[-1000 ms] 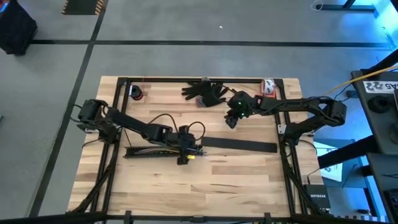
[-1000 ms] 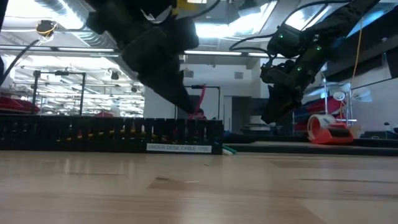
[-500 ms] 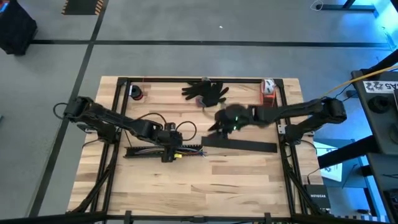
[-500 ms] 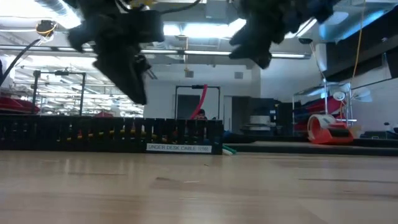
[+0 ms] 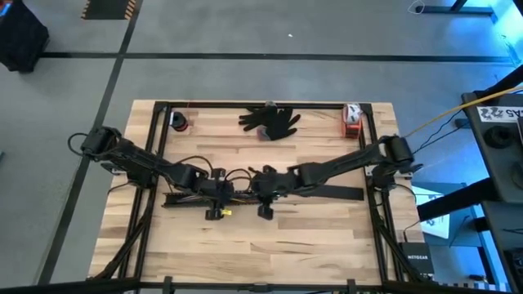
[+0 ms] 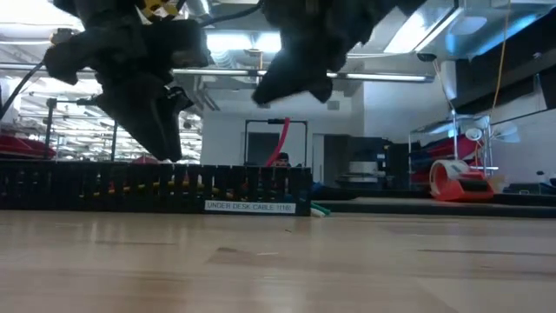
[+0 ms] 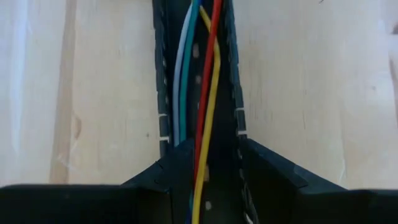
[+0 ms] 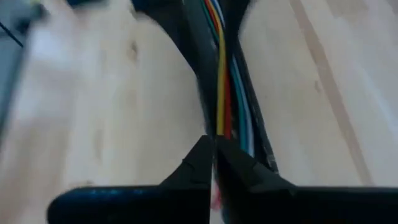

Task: Ziptie cables
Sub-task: Close the black cable duct

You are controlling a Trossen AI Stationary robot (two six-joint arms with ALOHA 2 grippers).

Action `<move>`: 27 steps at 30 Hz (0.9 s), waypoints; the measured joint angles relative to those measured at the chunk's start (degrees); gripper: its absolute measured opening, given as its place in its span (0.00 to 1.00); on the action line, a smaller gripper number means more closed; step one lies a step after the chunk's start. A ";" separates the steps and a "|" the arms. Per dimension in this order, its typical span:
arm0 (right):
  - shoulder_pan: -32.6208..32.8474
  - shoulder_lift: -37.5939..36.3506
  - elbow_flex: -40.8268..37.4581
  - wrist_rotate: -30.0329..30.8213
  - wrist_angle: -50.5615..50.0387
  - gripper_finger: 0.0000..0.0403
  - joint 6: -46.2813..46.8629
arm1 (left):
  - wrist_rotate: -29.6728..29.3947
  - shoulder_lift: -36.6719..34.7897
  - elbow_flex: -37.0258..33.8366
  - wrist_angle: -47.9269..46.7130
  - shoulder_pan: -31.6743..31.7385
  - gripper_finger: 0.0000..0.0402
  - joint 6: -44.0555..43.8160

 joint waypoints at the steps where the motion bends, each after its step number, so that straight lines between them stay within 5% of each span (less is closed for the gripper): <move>1: -0.05 0.77 0.37 -0.07 -0.74 0.04 0.03 | 0.00 -0.01 -0.50 0.92 -0.09 0.33 -0.26; 27: -0.04 7.27 0.31 1.39 -15.15 0.00 -1.43 | 0.04 0.13 -2.85 4.06 -0.52 0.33 -3.62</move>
